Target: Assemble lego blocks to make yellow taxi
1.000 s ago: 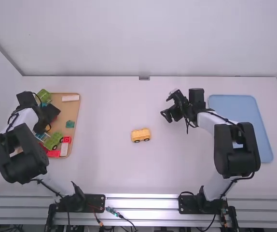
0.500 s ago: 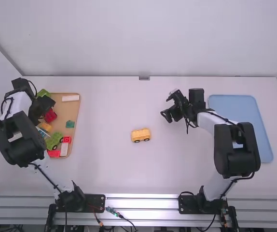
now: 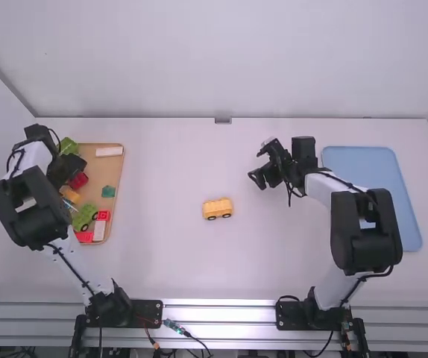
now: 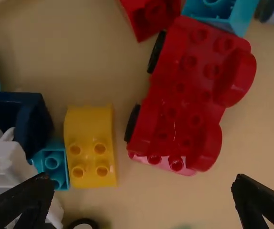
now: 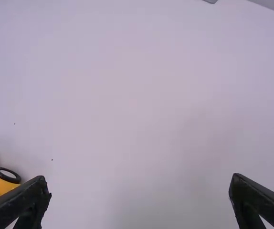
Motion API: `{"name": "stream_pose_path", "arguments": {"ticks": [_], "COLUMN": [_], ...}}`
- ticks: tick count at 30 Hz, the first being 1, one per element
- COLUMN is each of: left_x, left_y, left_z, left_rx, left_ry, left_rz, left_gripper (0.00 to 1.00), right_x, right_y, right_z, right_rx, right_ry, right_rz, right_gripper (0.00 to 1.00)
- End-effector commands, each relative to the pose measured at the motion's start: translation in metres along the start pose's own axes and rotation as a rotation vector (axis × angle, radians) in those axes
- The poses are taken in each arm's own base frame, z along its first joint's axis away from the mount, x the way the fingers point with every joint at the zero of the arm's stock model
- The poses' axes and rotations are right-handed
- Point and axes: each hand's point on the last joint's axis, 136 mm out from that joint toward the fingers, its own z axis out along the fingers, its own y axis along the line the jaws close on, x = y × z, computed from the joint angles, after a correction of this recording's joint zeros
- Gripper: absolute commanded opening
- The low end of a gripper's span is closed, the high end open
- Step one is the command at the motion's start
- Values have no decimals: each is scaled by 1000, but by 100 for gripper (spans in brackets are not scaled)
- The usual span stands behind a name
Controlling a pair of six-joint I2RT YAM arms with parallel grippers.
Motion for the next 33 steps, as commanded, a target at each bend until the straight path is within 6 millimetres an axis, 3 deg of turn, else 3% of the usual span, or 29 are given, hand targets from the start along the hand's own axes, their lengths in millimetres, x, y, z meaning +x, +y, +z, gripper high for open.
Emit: {"name": "stream_pose_path", "arguments": {"ticks": [1, 8, 15, 20, 33], "left_x": [8, 16, 20, 24, 27], "left_y": [5, 2, 5, 21, 23], "left_z": [9, 20, 18, 23, 24], "left_rx": [-21, 12, -2, -77, -89], "left_ry": [9, 20, 40, 33, 39], "left_rz": [6, 38, 36, 6, 14], "left_gripper": [99, 98, 97, 96, 88], "right_x": [-8, -9, -9, -9, -10], "right_y": [1, 0, 0, 0, 0], "right_z": [-7, -7, -7, -7, -7], "right_rx": [4, 5, 5, 5, 6], "right_ry": [-20, -23, -23, -23, -25], "right_rz": [-8, -11, -10, -10, -12], "right_gripper": [99, 99, 99, 99, 99]}}
